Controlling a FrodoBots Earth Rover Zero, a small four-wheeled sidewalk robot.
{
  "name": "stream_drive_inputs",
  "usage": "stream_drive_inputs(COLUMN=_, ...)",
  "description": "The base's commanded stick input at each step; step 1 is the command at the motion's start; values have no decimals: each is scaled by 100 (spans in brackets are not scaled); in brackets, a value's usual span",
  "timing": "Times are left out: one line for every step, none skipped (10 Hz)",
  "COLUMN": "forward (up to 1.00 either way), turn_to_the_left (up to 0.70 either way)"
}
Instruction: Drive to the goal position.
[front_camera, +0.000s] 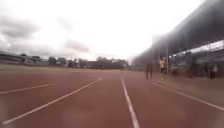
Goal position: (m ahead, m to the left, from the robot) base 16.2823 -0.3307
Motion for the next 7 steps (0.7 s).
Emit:
stream_drive_inputs(forward=85, turn_to_the_left=-34)
stream_drive_inputs(forward=85, turn_to_the_left=-34)
stream_drive_inputs(forward=85, turn_to_the_left=-27)
stream_drive_inputs(forward=85, turn_to_the_left=-6)
stream_drive_inputs(forward=85, turn_to_the_left=0)
stream_drive_inputs(forward=85, turn_to_the_left=0)
stream_drive_inputs(forward=85, turn_to_the_left=0)
